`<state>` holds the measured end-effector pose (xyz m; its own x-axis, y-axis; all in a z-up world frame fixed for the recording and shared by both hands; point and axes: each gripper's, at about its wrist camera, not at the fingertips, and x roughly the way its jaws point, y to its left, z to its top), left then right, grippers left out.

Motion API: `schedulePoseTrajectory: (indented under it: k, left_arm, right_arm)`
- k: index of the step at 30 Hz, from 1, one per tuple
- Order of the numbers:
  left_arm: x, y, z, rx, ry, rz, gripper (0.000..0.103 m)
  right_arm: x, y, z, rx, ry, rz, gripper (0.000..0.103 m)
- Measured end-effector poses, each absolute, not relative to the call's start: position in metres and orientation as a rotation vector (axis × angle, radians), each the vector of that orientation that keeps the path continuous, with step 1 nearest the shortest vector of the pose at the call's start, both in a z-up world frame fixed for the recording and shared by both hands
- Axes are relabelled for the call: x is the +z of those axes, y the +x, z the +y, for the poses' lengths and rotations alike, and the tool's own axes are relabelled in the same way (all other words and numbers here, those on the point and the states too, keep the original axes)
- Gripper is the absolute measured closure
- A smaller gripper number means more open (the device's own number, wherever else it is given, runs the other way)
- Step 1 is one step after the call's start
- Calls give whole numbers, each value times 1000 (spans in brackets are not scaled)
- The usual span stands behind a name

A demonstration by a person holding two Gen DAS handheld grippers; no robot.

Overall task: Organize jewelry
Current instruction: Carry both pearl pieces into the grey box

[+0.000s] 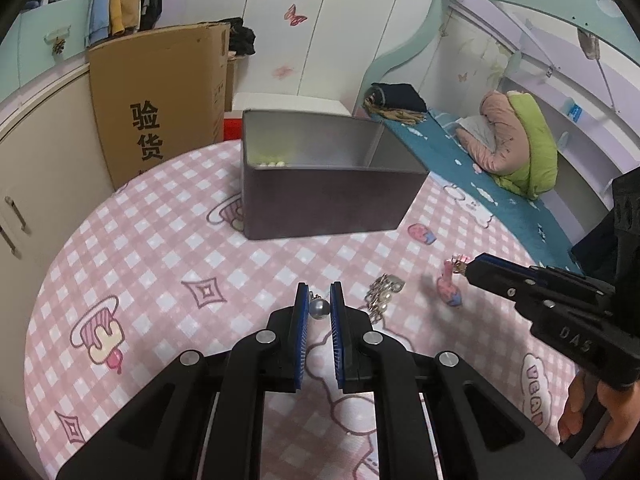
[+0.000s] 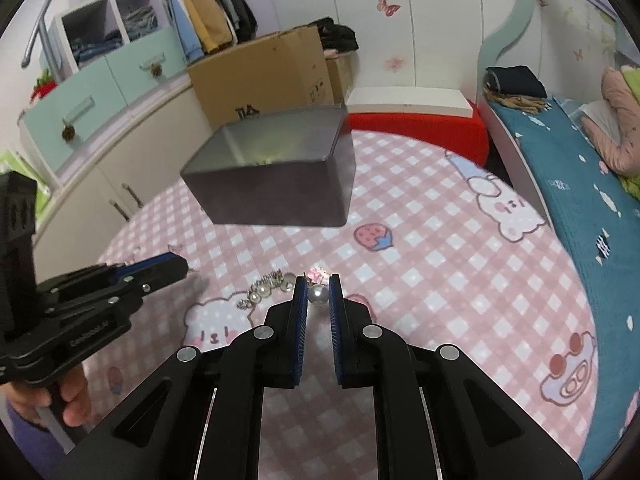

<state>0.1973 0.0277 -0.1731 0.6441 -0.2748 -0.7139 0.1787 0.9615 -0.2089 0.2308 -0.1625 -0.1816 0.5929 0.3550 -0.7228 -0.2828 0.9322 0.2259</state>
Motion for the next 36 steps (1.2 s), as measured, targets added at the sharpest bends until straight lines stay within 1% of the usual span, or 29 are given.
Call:
schedulePoseTrajectory:
  k: [12,17,21,28,36]
  left_arm:
    - [-122,213,28,-351,-156,746,94]
    - [-97,232,25,-382,-149,715,94]
    - [-88,255,25,-392,-154,722,94]
    - [-98,298,29,-372,-170,803,94]
    - [-130,323,33,-358,-189,887,94]
  right_arm:
    - [-135,246,-175,428,171,783,91]
    - [-116,259,-168,445,166,746,91]
    - [-106,275,-162,460,173,731,91]
    - [-106,310,-143,498,182,753,91]
    - [-135,340,-123,506,176,828,91]
